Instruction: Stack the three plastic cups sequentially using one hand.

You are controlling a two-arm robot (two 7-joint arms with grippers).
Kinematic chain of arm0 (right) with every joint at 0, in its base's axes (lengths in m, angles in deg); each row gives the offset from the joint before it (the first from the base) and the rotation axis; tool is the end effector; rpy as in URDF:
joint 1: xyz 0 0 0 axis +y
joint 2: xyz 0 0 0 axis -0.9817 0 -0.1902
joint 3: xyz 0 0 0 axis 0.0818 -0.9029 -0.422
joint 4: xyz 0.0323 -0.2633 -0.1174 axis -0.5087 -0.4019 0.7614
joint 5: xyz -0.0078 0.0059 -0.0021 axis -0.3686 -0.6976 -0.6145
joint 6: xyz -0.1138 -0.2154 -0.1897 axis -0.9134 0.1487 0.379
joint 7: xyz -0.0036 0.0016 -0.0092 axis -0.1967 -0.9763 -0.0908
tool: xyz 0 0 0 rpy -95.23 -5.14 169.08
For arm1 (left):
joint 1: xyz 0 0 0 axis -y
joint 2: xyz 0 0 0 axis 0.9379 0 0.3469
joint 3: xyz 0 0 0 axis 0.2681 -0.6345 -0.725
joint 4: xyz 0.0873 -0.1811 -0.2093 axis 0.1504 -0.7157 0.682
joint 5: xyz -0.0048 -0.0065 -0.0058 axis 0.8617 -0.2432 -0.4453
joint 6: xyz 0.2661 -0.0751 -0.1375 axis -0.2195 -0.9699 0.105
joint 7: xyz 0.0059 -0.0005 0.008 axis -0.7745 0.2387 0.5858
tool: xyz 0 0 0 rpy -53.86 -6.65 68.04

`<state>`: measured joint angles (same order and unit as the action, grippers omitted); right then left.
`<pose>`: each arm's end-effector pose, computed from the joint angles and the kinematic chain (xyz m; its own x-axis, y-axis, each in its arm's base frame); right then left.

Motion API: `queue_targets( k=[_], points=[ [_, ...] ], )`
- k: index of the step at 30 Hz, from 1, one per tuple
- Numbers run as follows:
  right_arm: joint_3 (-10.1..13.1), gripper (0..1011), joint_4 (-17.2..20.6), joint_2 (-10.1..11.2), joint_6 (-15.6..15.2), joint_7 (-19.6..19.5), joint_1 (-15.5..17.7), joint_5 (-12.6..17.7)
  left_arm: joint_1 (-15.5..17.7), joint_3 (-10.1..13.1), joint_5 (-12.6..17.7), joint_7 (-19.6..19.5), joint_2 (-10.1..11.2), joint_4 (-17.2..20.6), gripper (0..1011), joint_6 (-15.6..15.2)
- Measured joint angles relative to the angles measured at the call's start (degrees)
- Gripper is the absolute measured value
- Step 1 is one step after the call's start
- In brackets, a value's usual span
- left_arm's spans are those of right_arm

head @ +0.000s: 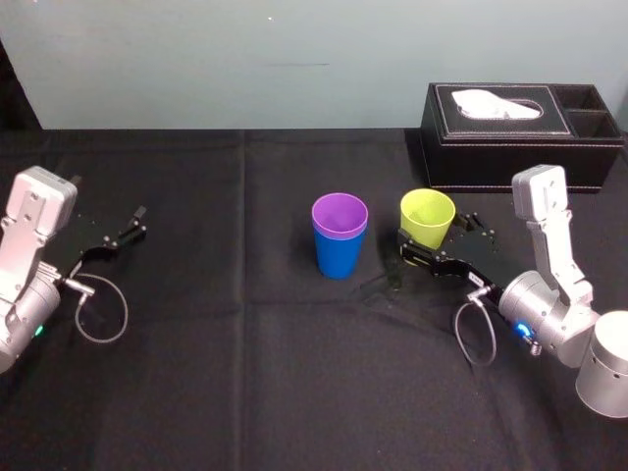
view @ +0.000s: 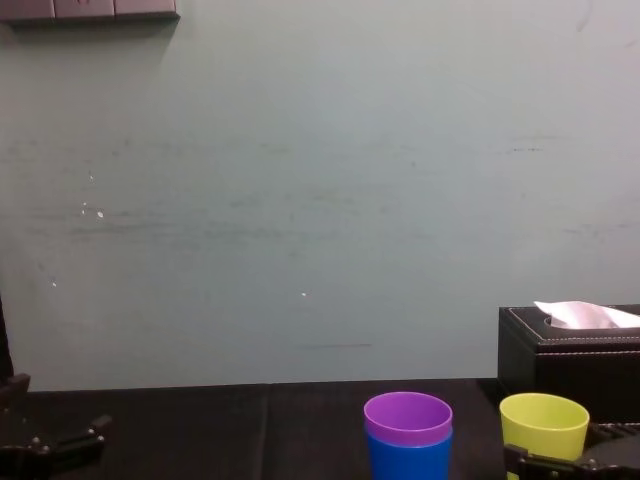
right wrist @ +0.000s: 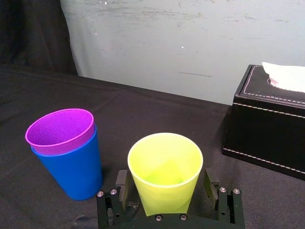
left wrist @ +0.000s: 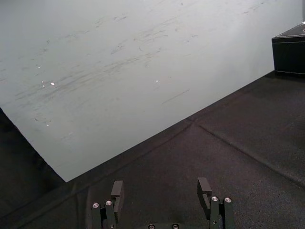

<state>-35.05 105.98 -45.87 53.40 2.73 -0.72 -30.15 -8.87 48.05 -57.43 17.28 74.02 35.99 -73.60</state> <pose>0.3778 -0.0483 -0.3161 0.4802 -0.8765 0.0349 0.8691 0.4700 -0.1542 0.3581 0.0826 -0.3023 0.2923 0.8804 0.3736 -0.9553 0.2873 0.0702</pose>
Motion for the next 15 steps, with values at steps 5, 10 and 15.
queue_targets(
  k=[5, 10, 15],
  points=[
    [-0.12, 1003, -0.46, -0.13, 0.01, 0.21, -0.38, 0.00, 0.00, 0.00, 0.00, 0.00, 0.00, 0.00, 1011, 0.00],
    [-0.41, 1002, -1.06, -0.42, 0.12, 0.43, -0.93, 0.03, 0.00, 0.00, 0.00, 0.00, 0.00, 0.00, 1011, 0.00],
    [-0.63, 1003, -1.60, -0.77, 0.22, 0.46, -1.45, 0.05, 0.00, 0.00, 0.00, 0.00, 0.00, 0.00, 1011, 0.00]
  ],
)
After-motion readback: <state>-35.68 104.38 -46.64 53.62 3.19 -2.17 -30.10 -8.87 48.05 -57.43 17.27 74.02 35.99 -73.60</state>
